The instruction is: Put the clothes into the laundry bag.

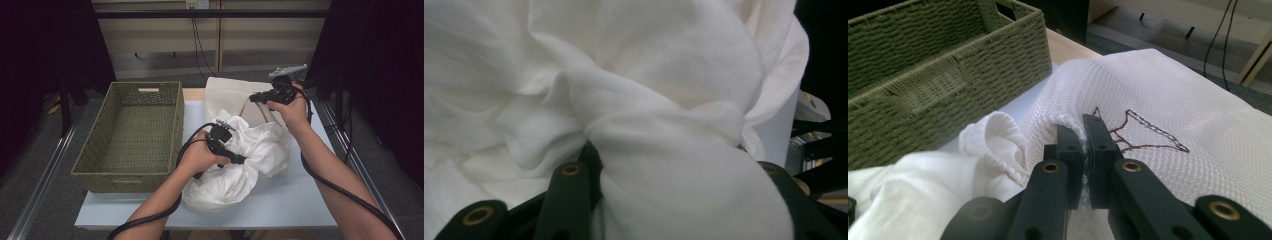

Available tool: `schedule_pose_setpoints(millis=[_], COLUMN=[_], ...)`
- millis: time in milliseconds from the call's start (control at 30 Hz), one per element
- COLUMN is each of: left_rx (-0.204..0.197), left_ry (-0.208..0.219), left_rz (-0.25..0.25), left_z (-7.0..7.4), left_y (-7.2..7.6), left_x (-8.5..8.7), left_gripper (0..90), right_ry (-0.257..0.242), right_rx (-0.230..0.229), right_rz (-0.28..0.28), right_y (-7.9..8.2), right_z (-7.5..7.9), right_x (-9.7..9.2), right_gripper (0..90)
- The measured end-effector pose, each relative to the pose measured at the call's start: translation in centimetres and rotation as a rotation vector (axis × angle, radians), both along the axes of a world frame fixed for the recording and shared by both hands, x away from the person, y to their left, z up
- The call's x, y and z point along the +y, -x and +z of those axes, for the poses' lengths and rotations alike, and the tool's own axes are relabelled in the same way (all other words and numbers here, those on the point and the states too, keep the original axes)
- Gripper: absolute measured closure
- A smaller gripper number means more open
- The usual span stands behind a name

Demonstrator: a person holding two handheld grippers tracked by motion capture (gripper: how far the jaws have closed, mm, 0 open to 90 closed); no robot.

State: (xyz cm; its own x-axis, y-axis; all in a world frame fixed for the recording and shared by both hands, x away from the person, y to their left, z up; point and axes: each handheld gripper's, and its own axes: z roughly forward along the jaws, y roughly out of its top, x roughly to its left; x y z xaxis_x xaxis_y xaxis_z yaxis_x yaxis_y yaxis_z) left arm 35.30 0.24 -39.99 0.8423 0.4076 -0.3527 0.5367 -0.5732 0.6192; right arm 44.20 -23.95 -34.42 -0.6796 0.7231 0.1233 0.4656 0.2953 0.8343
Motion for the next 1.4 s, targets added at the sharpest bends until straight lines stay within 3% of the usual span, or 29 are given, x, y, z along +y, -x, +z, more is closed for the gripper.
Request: schedule_pose_setpoints(millis=[267,533,833,900,933,1067,1133,1267,1400], left_rx=[0.003,-0.006,-0.027,-0.024,-0.03,-0.053,-0.065,-0.09,-0.092], left_ry=[0.001,-0.003,0.003,0.027,0.012,0.034,0.064,0.076,0.09], left_rz=[0.09,0.126,0.088,0.088,0.075,0.043,0.024,-0.022,-0.057], left_z=[0.3,0.6,1.5,1.7,1.9,2.8,3.2,3.8,4.0], left_y=[-0.7,-0.8,-0.3,-0.2,-0.2,0.1,0.4,0.9,1.3], left_x=[1.0,1.3,1.4,1.3,1.3,1.1,0.7,-0.5,-1.7], left_gripper=[56.2,55.7,55.7,55.8,55.9,56.2,56.3,56.5,56.8], right_ry=[0.008,0.022,0.031,0.034,0.038,0.036,0.028,0.037,0.03], right_rx=[0.007,0.003,0.016,0.016,0.017,0.025,0.031,0.042,0.056], right_rz=[-0.009,-0.008,-0.017,-0.02,-0.021,-0.027,-0.021,-0.02,-0.012], right_y=[0.4,0.6,0.5,0.4,0.3,0.0,-0.2,-0.4,-0.5], right_z=[0.0,0.0,-0.6,-0.7,-0.8,-1.2,-1.5,-1.9,-2.2], right_x=[-0.9,-0.9,-0.6,-0.5,-0.4,-0.2,-0.2,0.1,0.2], right_gripper=[88.3,88.3,88.2,88.3,88.2,88.3,88.3,88.3,88.3])
